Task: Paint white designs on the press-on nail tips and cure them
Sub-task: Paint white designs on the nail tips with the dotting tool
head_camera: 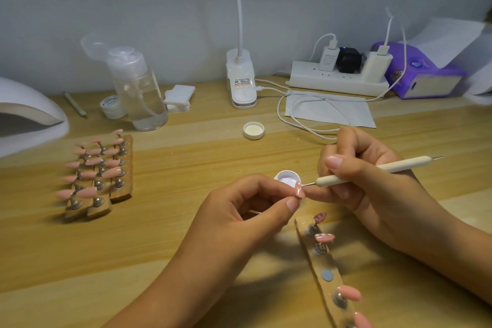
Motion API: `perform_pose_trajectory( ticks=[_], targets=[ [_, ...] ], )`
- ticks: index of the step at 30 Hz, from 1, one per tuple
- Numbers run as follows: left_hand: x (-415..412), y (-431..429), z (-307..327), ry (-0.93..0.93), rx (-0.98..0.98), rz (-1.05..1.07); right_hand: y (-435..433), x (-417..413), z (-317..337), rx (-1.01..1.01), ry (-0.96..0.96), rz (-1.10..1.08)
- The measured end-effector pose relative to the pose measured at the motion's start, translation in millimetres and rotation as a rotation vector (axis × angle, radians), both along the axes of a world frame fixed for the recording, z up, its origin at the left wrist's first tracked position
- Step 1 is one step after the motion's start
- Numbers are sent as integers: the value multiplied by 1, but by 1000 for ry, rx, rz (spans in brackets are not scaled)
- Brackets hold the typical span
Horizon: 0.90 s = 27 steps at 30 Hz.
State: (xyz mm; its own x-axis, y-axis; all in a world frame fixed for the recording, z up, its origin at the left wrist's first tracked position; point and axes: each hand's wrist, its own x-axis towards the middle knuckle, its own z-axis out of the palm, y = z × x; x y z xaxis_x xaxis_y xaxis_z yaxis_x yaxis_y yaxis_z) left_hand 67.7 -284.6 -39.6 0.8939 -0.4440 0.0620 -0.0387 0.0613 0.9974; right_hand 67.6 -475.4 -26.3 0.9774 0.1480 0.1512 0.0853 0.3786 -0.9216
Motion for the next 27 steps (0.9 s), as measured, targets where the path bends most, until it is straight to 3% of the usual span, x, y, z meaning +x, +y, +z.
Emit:
perform_pose_trajectory(
  ticks=[27],
  targets=[
    [0, -1, 1, 6, -5, 4, 0, 0, -1, -15, -4, 9]
  ],
)
